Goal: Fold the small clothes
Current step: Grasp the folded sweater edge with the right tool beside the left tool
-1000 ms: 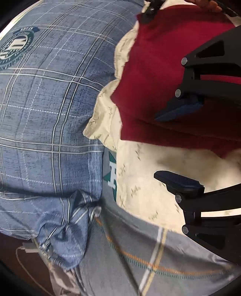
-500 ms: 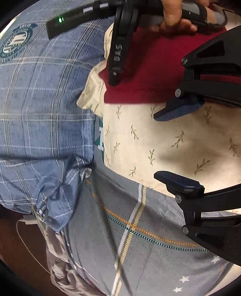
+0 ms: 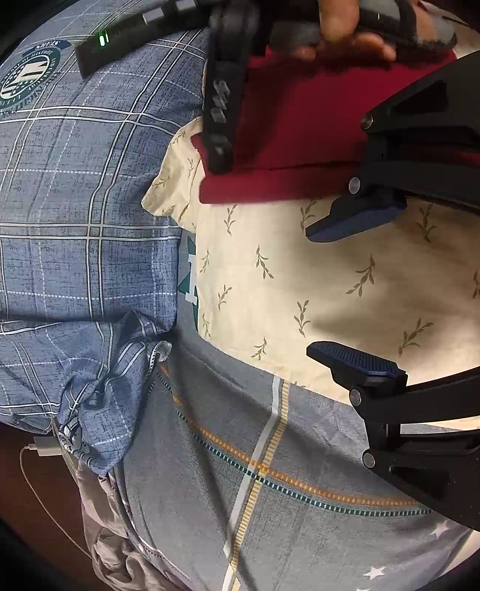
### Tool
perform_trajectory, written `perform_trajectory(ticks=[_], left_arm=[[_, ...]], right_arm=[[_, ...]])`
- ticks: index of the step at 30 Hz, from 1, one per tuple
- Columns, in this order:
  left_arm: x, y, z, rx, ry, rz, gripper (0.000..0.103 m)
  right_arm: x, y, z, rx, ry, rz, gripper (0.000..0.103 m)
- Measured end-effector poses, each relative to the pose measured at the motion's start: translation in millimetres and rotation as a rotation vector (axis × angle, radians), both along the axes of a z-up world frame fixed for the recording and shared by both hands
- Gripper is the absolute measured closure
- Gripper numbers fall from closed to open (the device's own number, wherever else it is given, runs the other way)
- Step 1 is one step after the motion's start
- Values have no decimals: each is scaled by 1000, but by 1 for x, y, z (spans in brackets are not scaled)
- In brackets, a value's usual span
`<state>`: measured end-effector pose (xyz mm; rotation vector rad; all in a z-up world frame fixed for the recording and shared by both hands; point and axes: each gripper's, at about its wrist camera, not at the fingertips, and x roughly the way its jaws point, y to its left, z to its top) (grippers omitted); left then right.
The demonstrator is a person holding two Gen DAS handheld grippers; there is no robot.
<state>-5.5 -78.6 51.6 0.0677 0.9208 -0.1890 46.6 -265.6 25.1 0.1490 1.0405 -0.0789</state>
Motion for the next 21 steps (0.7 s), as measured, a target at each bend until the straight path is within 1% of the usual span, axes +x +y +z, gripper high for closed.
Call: perform_trajectory(ticks=[1,2,3,4,6,7,9,10,11,12,13,14,15,16,17,18,20,21], left_arm=[[-1,0,0,5,-3,-1,47],[-1,0,0,10,-2,-1,47],[-1,1,-1,9,2,-2,47],[-1,0,-1,7,7,-2,47],[0,1,-1,-1,14,-1,47],[0,1,-1,-11,17,-2,47],[2,4,-1,-37,31,-7,47],[2,5,-2,-41,35,-4,47],[3,6,-2,-42,37,-1,47],[4,7,-3,-44,39,3,47],[4,7,-3,-48,42,6,47],[4,8,-3,-58,48,6,47],[4,8,-3,-69,53,4,47],[4,9,-3,-78,58,3,47],[4,10,-2,-86,60,2,47],[4,11,-2,-88,60,2,47],[3,13,-2,-87,60,6,47],[3,14,-3,-90,64,6,47]], right_arm=[[1,6,-2,-39,-11,16,66],[1,11,-1,-60,-27,24,82],[0,14,1,-74,-43,30,93],[-1,19,5,-75,-59,48,96],[2,25,7,-86,-80,71,97],[4,24,5,-87,-73,69,98],[8,18,-2,-52,-43,48,98],[6,13,0,-20,-52,41,98],[3,11,3,-2,-63,40,96],[-1,9,8,23,-72,40,92],[-4,7,12,47,-74,36,91],[-8,5,16,73,-71,29,87],[-11,3,18,85,-65,27,72],[-13,3,20,92,-55,29,64],[-16,4,21,102,-43,34,51],[-18,5,23,107,-39,36,49],[-20,9,23,99,-30,41,49],[-20,11,24,93,-25,42,46]])
